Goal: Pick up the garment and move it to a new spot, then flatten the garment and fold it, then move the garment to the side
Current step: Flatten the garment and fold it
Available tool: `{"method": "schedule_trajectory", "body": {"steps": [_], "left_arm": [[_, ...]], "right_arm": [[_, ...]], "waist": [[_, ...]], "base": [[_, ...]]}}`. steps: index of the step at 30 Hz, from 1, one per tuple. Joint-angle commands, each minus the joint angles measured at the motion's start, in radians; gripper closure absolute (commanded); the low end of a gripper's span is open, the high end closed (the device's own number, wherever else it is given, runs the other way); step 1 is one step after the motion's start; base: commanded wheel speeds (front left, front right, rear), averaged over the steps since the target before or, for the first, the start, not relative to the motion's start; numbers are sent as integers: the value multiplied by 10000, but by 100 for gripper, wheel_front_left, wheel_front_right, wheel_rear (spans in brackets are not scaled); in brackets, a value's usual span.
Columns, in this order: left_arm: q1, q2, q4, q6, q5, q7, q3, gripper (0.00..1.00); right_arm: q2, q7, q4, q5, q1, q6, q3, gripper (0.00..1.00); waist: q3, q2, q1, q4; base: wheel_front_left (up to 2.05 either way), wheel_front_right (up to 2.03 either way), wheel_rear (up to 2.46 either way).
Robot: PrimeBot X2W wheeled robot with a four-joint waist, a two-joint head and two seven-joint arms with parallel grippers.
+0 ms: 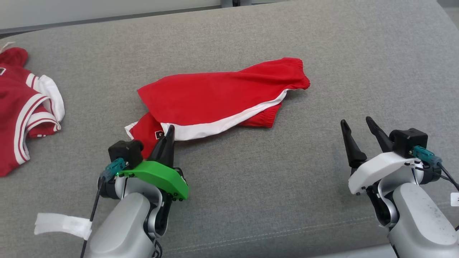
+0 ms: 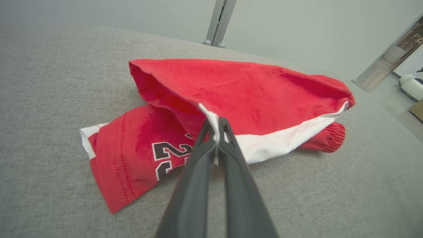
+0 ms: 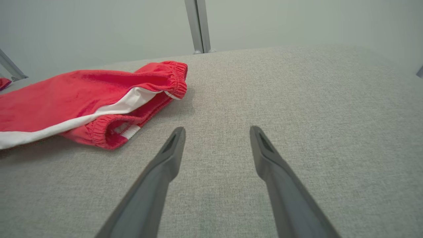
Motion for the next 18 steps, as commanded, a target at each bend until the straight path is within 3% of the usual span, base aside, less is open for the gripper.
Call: {"method": "schedule_trajectory", "body": {"steps": [1,13,18], "left_arm": [[226,68,-225,-15,114,-30,92,100],[2291,1046,-2996,936,239,225,285,100],[2701,1245,-3450,1173,72,351,437,100]], "right_arm": [[-40,55,-73,14,145,-3,15,0],[-170,259,-270,82,287,-3,237,0],[-195,431,-336,157,290,-3,570,0]], "waist": [[-103,-1,0,204],[-305,-1,0,1125],[-291,-1,0,1217]], "base": [[0,0,0],[0,0,0],[0,0,0]]}}
